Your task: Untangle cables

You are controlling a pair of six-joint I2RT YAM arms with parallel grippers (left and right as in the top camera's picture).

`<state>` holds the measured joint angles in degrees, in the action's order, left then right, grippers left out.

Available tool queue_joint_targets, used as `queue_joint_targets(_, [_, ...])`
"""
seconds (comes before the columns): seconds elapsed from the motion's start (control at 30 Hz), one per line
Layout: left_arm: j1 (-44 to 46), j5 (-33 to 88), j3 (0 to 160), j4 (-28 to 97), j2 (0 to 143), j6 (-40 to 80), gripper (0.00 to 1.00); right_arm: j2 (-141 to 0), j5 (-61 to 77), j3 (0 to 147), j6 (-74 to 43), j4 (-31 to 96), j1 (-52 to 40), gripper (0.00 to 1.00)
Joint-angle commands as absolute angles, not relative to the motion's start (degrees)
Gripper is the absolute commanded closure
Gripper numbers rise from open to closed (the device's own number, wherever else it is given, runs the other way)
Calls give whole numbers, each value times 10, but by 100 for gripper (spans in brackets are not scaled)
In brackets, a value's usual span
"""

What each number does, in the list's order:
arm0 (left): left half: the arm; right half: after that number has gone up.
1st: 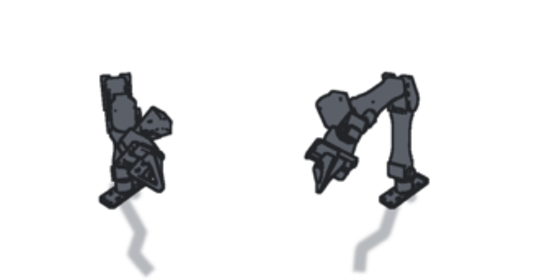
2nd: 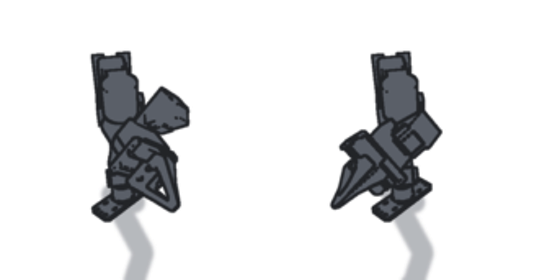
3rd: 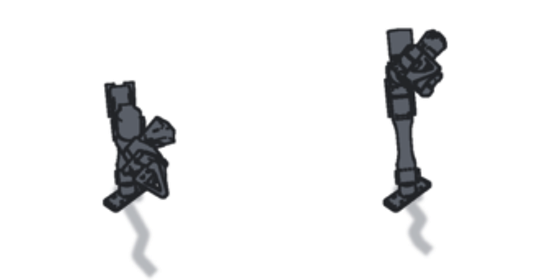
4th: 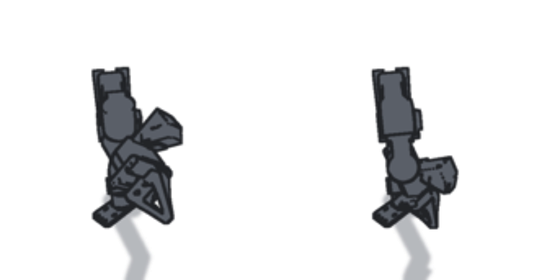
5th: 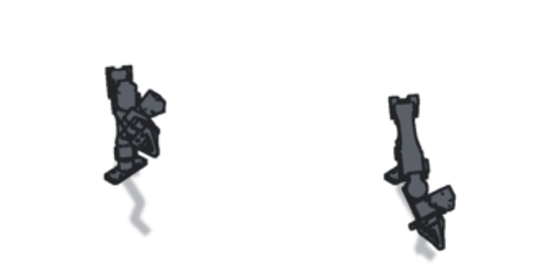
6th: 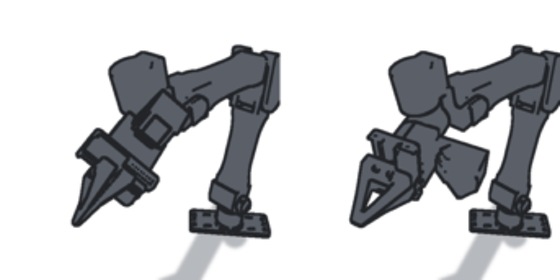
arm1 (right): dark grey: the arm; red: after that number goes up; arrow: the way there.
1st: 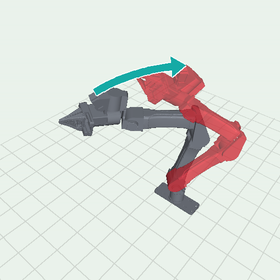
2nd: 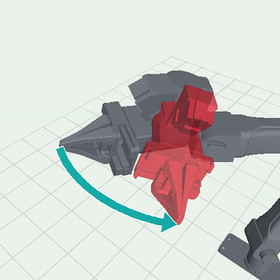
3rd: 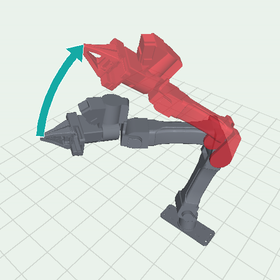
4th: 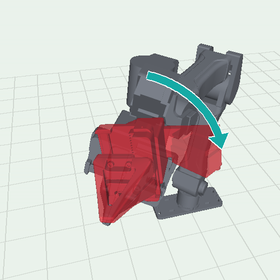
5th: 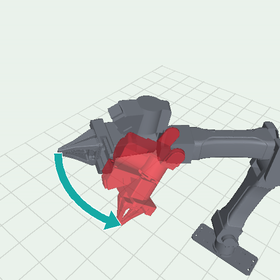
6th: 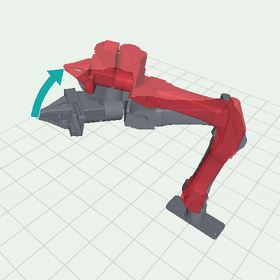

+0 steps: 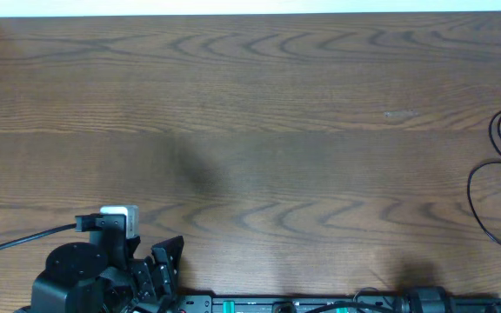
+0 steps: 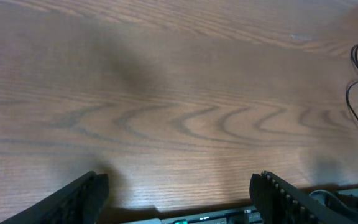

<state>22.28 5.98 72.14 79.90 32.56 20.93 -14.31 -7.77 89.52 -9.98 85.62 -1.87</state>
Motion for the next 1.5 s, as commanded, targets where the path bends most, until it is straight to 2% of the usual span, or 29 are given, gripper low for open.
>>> queue_joint_targets(0.0, [223, 53, 730, 801, 324, 199, 21, -65, -71, 846, -117, 797, -5, 1])
queue_joint_targets(0.1, [223, 53, 730, 801, 324, 199, 21, -1, -53, 780, -117, 731, -4, 1])
queue_joint_targets(0.2, [223, 53, 730, 801, 324, 199, 21, -11, -36, 754, -101, 733, -1, 1])
queue_joint_targets(0.4, [223, 53, 730, 802, 324, 199, 21, -4, 10, 674, -94, 634, 11, 1])
queue_joint_targets(0.53, [223, 53, 730, 801, 324, 195, 21, -4, 20, 605, -77, 530, 11, 1])
queue_joint_targets(0.73, [223, 53, 730, 801, 324, 184, 21, -4, 112, 466, -59, 320, 11, 1])
queue_joint_targets(1.0, [223, 53, 730, 801, 324, 180, 21, -4, 188, 282, -74, 105, 11, 1])
queue_joint_targets(1.27, [223, 53, 730, 801, 324, 180, 21, -4, 180, 121, -94, -27, 11, 1])
queue_joint_targets(1.47, [223, 53, 730, 804, 324, 180, 21, -4, 157, 45, -118, -55, 11, 1])
